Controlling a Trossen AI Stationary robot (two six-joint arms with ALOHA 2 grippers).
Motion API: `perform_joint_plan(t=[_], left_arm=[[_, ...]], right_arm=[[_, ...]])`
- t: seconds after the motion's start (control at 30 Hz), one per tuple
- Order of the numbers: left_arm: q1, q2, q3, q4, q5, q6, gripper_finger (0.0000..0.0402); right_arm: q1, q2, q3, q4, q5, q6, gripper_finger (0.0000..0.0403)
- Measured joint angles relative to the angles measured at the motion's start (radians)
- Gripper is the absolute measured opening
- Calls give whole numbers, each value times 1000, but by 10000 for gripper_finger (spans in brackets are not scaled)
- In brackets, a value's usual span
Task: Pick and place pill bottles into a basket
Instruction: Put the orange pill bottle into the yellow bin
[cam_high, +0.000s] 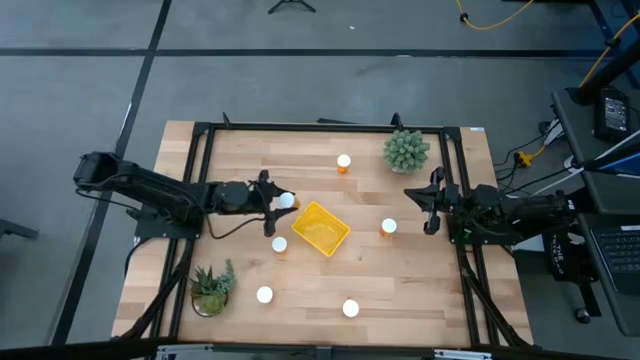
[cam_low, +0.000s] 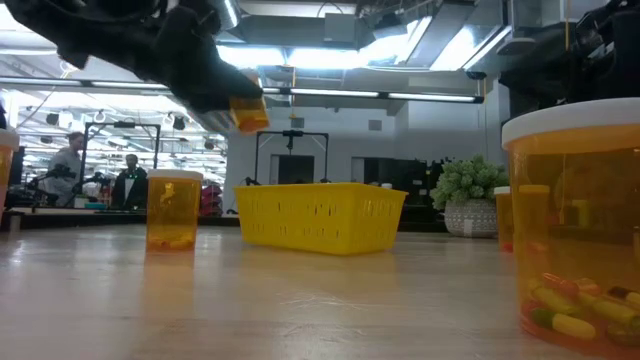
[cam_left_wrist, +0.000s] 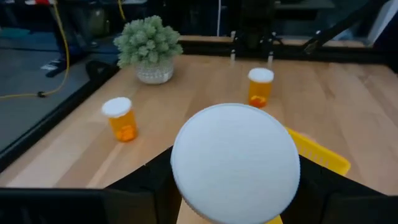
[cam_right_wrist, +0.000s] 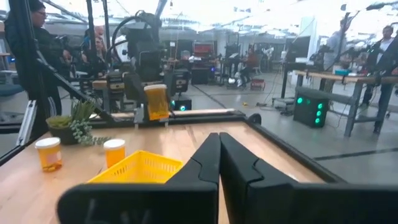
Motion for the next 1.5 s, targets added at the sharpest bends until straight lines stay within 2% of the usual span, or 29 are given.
perform_joint_plan(t=[0.1,0.27,0.4,0.57,0.93,1.23,1.5], left_arm=[[20,65,11,70,46,-2,198],[37,184,117,65,117,22,200],[37,270,208,10,184,52,200],[37,344,278,-68,191,52,200],[37,417,286,-65,184,42,201],[37,426,283,-71,173,26,200],[37,523,282,-12,172,27,202]], right_arm=[[0,0,0,-13,0,22,7],[0,0,0,-11,0,22,7],[0,0,0,-10,-9,21,7],[0,0,0,-13,-11,20,7],[0,0,0,-52,-11,19,7],[0,-1,0,-64,-11,17,7],[0,-1,0,-67,-11,18,7]])
